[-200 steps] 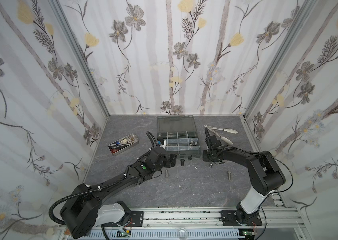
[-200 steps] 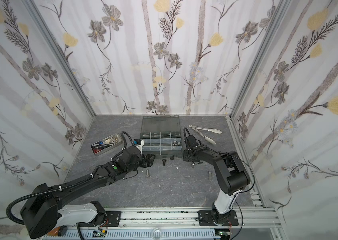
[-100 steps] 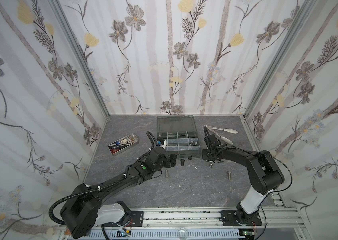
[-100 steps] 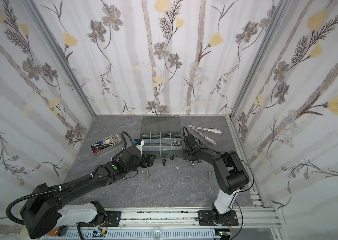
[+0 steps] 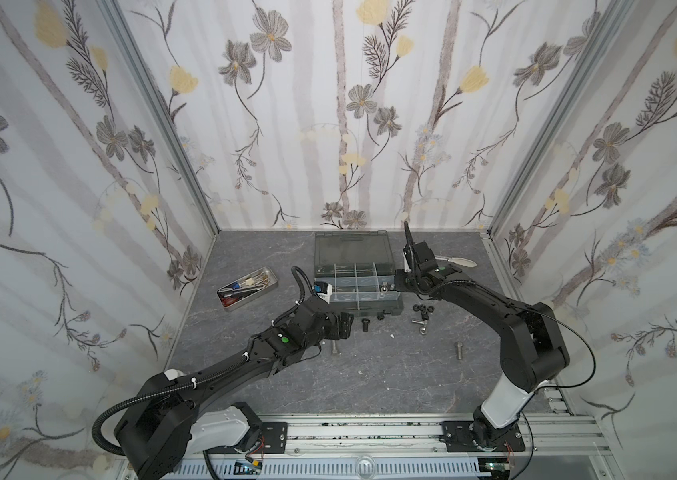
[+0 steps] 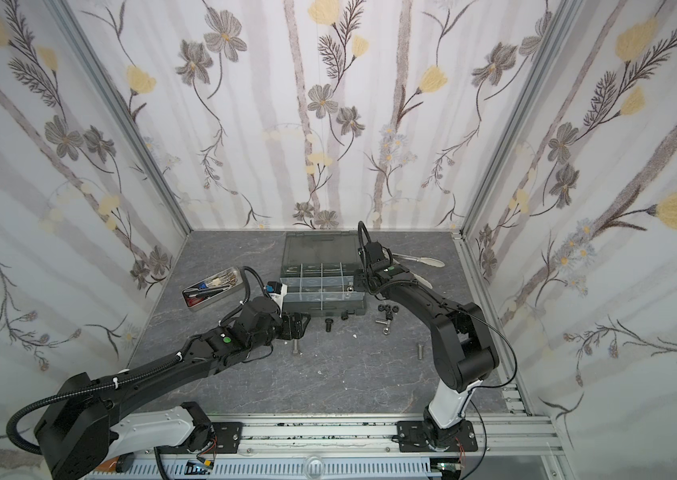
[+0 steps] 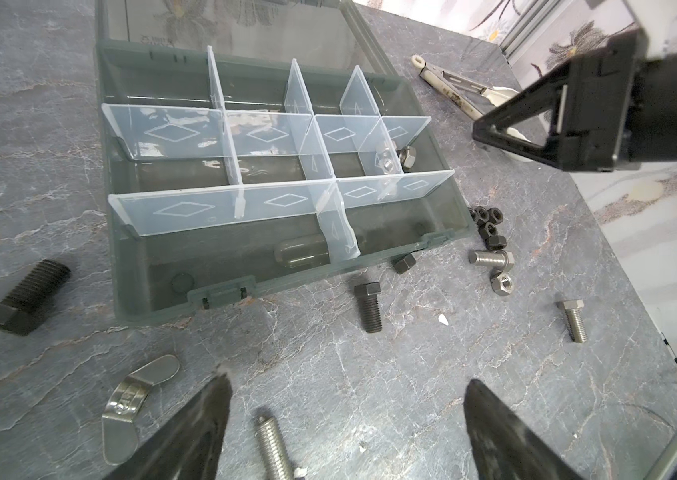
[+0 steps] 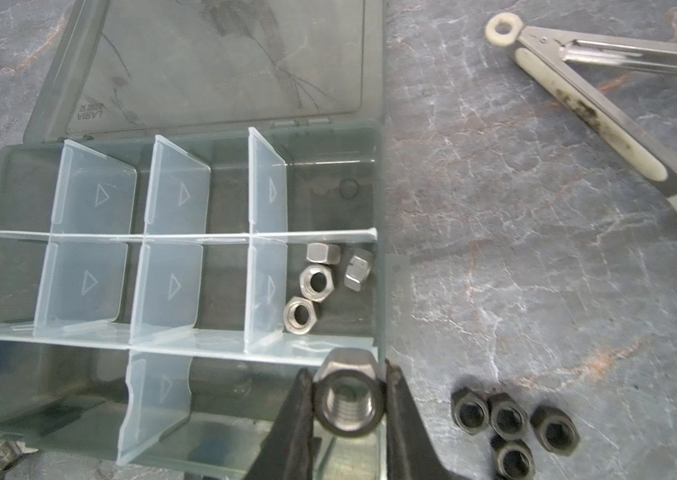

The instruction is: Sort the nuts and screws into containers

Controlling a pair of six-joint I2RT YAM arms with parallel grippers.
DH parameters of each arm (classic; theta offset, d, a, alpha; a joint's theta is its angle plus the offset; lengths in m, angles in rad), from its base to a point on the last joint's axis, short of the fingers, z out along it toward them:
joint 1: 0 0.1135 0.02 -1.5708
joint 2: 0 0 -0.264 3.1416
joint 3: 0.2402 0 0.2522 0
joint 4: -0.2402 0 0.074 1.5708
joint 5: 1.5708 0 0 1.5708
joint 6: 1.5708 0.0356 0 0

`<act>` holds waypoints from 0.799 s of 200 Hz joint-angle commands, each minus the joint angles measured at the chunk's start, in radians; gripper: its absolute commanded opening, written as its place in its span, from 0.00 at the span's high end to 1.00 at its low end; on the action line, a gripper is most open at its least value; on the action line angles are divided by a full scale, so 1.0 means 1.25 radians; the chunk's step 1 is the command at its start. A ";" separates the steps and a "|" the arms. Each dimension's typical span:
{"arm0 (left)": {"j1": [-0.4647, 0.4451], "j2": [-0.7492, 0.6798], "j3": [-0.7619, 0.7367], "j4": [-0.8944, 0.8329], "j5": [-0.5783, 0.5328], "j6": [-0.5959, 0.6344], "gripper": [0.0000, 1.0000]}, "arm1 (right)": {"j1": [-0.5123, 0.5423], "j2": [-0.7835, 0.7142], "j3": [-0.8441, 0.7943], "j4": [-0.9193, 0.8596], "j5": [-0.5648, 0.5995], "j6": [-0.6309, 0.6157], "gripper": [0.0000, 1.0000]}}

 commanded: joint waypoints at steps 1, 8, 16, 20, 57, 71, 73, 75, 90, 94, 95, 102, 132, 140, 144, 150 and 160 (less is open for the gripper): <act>0.000 -0.014 -0.002 -0.015 0.004 0.022 0.12 | 0.007 0.054 0.060 -0.019 -0.027 -0.011 0.85; 0.000 -0.019 -0.004 -0.022 0.003 0.022 0.11 | 0.008 0.073 0.077 -0.019 -0.030 -0.011 0.85; 0.001 -0.027 -0.005 -0.029 0.000 0.023 0.10 | 0.009 0.092 0.091 -0.016 -0.033 -0.011 0.83; 0.000 -0.031 -0.007 -0.032 -0.002 0.022 0.10 | 0.009 0.100 0.096 -0.014 -0.034 -0.011 0.82; -0.001 -0.053 -0.008 -0.065 -0.017 0.019 0.00 | 0.011 0.164 0.142 -0.023 -0.040 -0.012 0.82; -0.001 -0.058 -0.005 -0.072 -0.024 0.015 0.00 | 0.012 0.172 0.146 -0.024 -0.039 -0.014 0.79; -0.001 -0.058 -0.005 -0.073 -0.025 0.015 0.00 | 0.011 0.172 0.146 -0.024 -0.039 -0.015 0.79; -0.001 -0.058 -0.005 -0.073 -0.026 0.015 0.00 | 0.011 0.172 0.147 -0.024 -0.037 -0.015 0.78; -0.001 -0.060 0.001 -0.074 -0.029 0.014 0.00 | 0.011 0.167 0.147 -0.023 -0.034 -0.016 0.63; 0.000 -0.059 0.003 -0.076 -0.029 0.014 0.00 | 0.011 0.164 0.146 -0.023 -0.031 -0.017 0.61; 0.000 -0.059 0.004 -0.075 -0.029 0.014 0.00 | 0.011 0.163 0.146 -0.023 -0.031 -0.017 0.60; -0.001 -0.056 0.008 -0.074 -0.023 0.017 0.00 | 0.012 0.153 0.143 -0.021 -0.027 -0.018 0.55; -0.004 -0.022 0.035 -0.073 -0.006 0.026 0.00 | 0.012 0.076 0.107 -0.018 -0.003 -0.024 0.41; -0.005 -0.015 0.040 -0.070 -0.005 0.029 0.00 | 0.013 0.047 0.095 -0.022 0.006 -0.025 0.41; -0.008 -0.012 0.043 -0.065 -0.005 0.028 0.00 | 0.013 0.033 0.085 -0.023 0.011 -0.026 0.41; -0.012 -0.006 0.047 -0.059 -0.002 0.031 0.00 | 0.012 0.011 0.071 -0.027 0.017 -0.027 0.41; -0.020 0.007 0.053 -0.047 0.003 0.034 0.00 | 0.012 -0.028 0.036 -0.034 0.030 -0.027 0.41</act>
